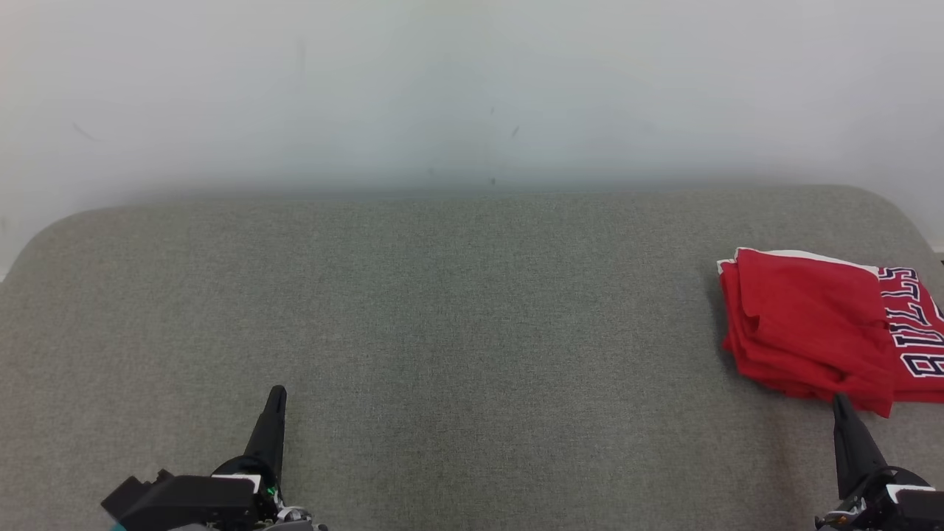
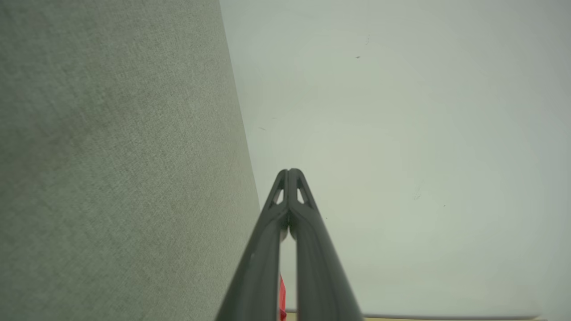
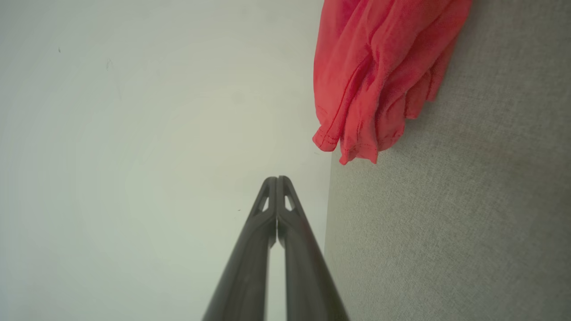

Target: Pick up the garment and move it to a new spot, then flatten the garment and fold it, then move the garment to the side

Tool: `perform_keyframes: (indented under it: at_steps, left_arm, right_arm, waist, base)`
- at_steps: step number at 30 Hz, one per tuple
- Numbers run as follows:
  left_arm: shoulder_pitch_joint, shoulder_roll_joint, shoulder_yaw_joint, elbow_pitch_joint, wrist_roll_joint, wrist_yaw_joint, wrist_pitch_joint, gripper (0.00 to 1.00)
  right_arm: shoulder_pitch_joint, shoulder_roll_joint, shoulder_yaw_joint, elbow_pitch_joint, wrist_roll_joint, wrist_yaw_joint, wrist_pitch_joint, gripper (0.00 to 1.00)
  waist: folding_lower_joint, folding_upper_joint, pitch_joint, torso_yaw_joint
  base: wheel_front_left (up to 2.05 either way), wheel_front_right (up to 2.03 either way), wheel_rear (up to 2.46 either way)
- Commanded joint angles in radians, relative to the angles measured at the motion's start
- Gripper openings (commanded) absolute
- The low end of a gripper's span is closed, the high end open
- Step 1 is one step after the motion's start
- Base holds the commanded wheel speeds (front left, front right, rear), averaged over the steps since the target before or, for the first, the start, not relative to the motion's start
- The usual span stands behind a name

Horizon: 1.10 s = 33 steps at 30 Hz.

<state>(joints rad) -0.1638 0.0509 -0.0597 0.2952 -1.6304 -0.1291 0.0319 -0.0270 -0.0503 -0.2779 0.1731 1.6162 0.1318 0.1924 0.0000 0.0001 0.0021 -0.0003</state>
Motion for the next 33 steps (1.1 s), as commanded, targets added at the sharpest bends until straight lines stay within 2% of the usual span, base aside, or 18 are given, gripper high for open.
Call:
perform_keyframes:
  at_steps: [1,33]
  left_arm:
    - [-0.007,-0.001,-0.001,0.001,-0.009,-0.003,0.002,0.0]
    - [-0.007,-0.001,-0.001,0.001,-0.009,-0.003,0.002,0.0]
  right_arm:
    - [-0.005,0.0,-0.001,-0.003,-0.001,-0.002,0.001,0.0]
    - [-0.005,0.0,-0.001,-0.003,-0.001,-0.002,0.001,0.0]
  waist:
    - [0.0,-0.0001,0.0,0.0]
    - [0.0,-0.0001,0.0,0.0]
  base:
    - [0.0,0.0,0.0]
    - [0.0,0.0,0.0]
